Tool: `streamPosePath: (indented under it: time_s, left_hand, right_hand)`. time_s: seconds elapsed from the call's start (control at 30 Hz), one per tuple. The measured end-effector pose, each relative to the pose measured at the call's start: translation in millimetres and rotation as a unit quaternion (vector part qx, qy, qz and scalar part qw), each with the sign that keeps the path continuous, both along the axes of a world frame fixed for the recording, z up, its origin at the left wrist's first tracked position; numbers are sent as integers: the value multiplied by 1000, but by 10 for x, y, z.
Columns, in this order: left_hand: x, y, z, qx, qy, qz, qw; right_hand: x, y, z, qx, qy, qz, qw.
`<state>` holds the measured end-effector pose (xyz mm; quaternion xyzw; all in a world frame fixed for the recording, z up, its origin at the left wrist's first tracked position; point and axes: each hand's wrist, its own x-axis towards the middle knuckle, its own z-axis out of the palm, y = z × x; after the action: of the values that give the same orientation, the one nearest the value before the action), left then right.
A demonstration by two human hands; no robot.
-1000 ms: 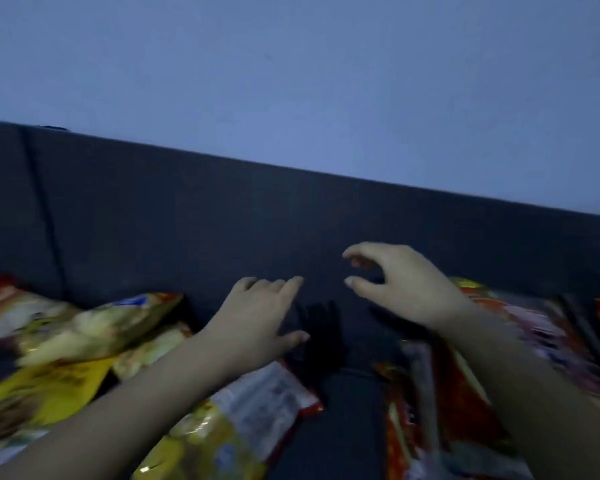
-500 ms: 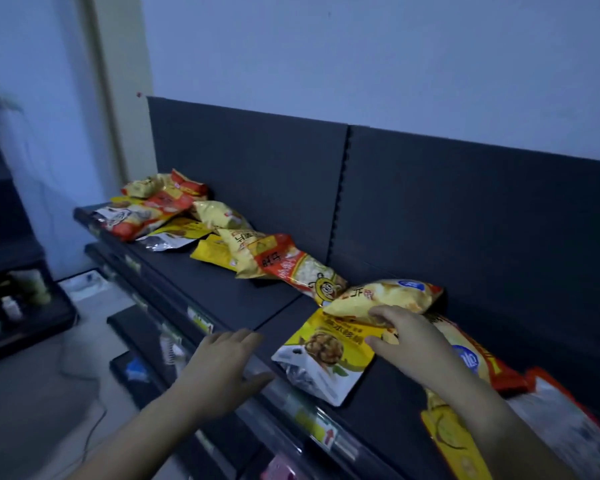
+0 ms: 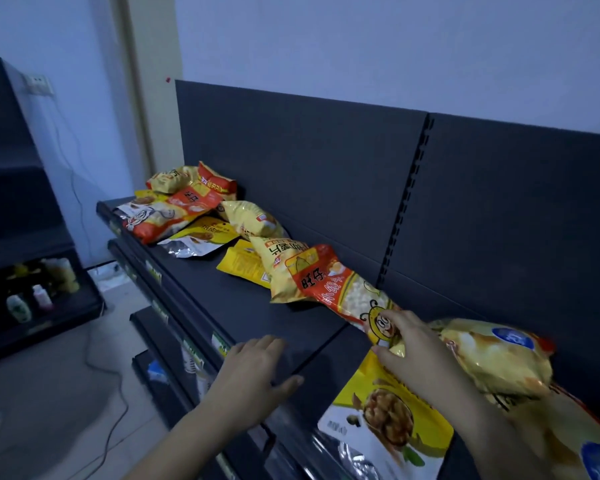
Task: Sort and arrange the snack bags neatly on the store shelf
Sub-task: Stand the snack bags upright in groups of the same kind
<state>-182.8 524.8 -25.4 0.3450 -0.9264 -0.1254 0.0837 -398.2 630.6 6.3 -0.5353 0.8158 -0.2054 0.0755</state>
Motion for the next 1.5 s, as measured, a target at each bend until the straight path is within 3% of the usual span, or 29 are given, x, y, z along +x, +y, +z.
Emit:
streamPosePath:
  time_s: [0.3, 0.47, 0.63, 0.7, 0.77, 0.83, 0.93, 1.1, 1.2, 1.37, 1.5]
  left_hand:
    - [-913, -511, -248, 77, -35, -9, 996]
    - [-1205, -662, -416, 189, 28, 14, 981]
    - [-1428, -737, -517, 308, 140, 40, 940]
    - [-1491, -715, -525, 364, 192, 62, 909]
    - [-1528, -646, -470, 459, 262, 77, 846]
    - [-1557, -579, -407, 532, 329, 73, 776]
    - [-1521, -566, -332, 566, 397, 71, 719]
    - [-1319, -690, -129, 521, 423, 23, 741]
    - [-1259, -763, 73, 522, 434, -11, 735]
    - [-1253, -659, 384, 532, 399, -133, 735]
    - [-1336, -346, 507, 554, 343, -233, 722]
  right_hand:
    - [-530, -1061, -110, 76, -96, -63, 990]
    - [-714, -1329, -333, 86, -155, -138, 974]
    - [-865, -1349, -466, 115, -218, -187, 951]
    - [-884, -1351, -499, 120, -206, -195, 951]
    - [-853, -1331, -491, 110, -203, -205, 951]
    - [-754, -1282, -450, 69, -255, -207, 942]
    - [-539, -1205, -443, 18, -321, -198, 926]
    - [-223, -1063, -213, -104, -316, -236, 913]
    - [-53, -914, -14, -167, -290, -235, 913]
    - [208, -470, 254, -226, -198, -256, 919]
    - [378, 15, 320, -271, -159, -326, 892]
